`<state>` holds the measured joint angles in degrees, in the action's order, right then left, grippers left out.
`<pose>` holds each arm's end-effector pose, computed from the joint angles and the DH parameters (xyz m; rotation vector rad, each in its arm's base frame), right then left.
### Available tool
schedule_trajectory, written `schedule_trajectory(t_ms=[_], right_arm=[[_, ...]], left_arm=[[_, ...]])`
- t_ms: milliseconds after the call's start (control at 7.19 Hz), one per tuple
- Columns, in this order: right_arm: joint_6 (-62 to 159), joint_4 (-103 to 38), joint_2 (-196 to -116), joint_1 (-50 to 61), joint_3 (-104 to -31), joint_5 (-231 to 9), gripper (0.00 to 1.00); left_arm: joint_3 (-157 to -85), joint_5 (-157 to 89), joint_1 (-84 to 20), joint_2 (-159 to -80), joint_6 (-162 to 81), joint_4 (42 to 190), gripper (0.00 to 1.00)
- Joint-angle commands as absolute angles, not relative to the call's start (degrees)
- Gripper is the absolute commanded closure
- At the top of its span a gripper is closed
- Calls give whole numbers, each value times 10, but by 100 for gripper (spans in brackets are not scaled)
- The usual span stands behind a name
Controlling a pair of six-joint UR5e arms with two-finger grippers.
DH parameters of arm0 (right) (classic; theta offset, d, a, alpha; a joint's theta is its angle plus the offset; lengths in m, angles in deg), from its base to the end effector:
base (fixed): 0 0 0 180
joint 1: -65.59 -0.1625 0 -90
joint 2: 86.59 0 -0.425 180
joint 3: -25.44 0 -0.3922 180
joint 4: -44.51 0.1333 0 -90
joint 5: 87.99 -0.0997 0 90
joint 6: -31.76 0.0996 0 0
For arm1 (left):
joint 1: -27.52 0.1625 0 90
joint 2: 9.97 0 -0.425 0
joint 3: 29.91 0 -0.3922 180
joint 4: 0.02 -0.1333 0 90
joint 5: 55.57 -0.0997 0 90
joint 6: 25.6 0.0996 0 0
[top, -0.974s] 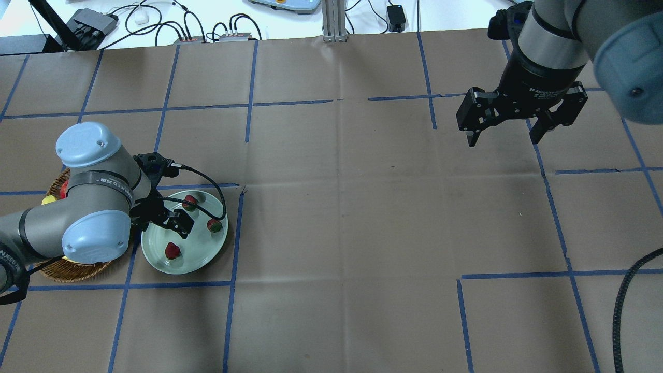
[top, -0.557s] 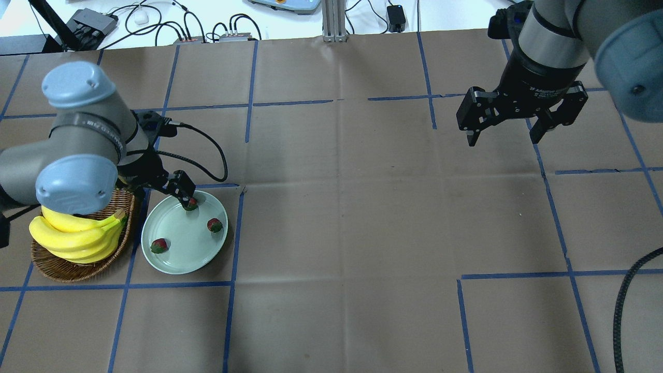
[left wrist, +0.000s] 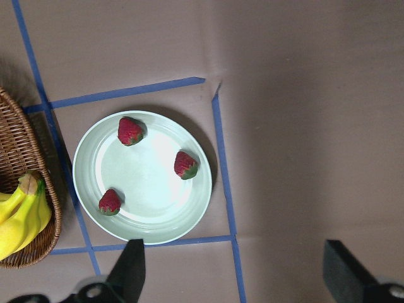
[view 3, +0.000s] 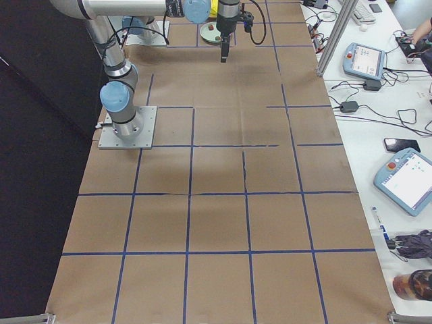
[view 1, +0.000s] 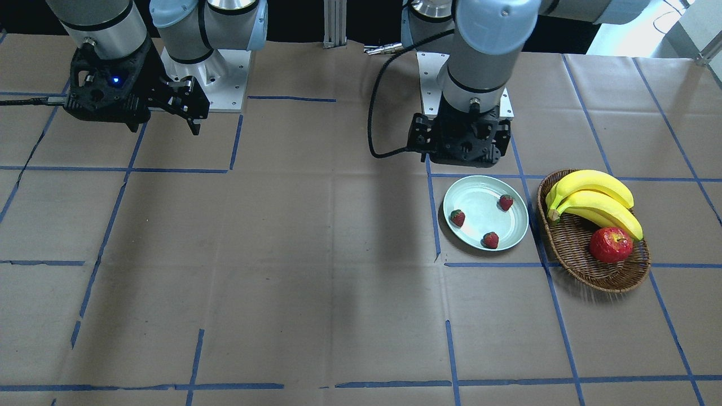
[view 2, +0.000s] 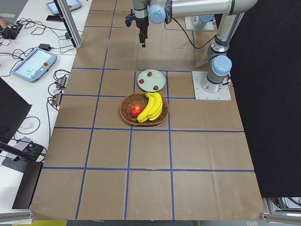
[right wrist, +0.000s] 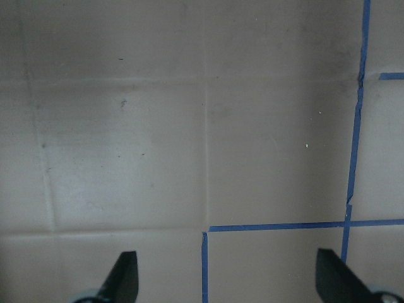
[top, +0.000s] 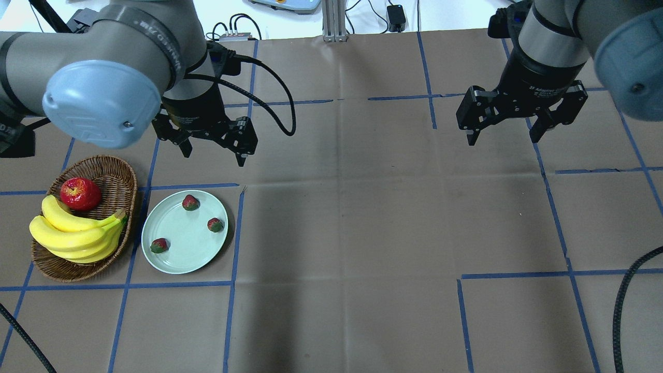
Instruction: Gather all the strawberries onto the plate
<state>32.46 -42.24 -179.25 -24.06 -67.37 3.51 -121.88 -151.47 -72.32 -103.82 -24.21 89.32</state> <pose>0.1278 -0.4669 0.4807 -0.0273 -3.1138 -0.0923 -0.2083 -0.4806 0.4391 0.3034 3.0146 0.1246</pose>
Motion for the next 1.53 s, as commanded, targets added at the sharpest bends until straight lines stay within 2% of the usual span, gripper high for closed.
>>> schedule_trajectory(t_ms=[0,139,696,1392], right_arm=[[325,-422,-1792,-241,-674,37,0],[325,-422,-1793,-241,-674,36,0],[325,-422,-1792,-241,-674,34,0],[325,-422,-1792,-241,-674,32,0]], left_arm=[[-1211,-1509,-744,-1023,-229,860,1],[-1218,-1500,-741,-1023,-180,819,1],[-1226,-1491,-686,-1012,-182,852,1],[-1258,-1490,-671,-992,-199,854,1]])
